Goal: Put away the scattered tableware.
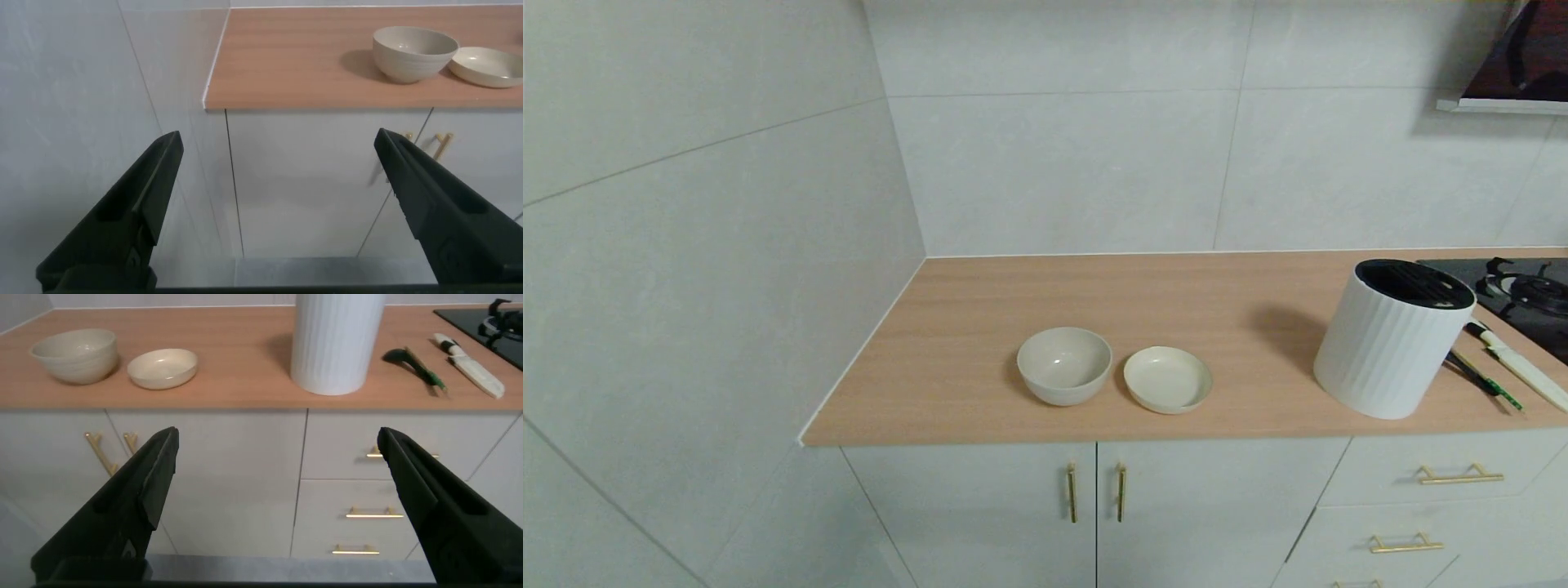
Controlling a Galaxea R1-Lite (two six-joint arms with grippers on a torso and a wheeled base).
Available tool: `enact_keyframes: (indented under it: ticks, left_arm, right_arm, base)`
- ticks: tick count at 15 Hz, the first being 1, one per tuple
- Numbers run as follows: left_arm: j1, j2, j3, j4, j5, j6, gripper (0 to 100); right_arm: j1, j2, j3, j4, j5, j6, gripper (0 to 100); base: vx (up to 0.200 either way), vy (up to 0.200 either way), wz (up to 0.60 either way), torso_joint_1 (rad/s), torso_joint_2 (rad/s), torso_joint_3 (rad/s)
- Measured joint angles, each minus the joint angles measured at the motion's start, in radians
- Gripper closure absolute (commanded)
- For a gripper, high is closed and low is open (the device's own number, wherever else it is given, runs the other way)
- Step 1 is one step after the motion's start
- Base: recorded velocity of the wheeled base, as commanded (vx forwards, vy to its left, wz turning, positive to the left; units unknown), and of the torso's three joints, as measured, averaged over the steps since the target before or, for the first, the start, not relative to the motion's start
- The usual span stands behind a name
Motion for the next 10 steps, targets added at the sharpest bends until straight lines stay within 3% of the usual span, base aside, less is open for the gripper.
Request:
enact_keyframes:
  ticks: [10]
  left_arm:
    - [0.001,0.000,0.000,0.000,0.000,0.000,0]
  right_arm:
    - [0.001,0.000,0.000,0.000,-0.001,0.000,0]
  base:
    - [0.000,0.000,0.00,0.000,0.00,0.000]
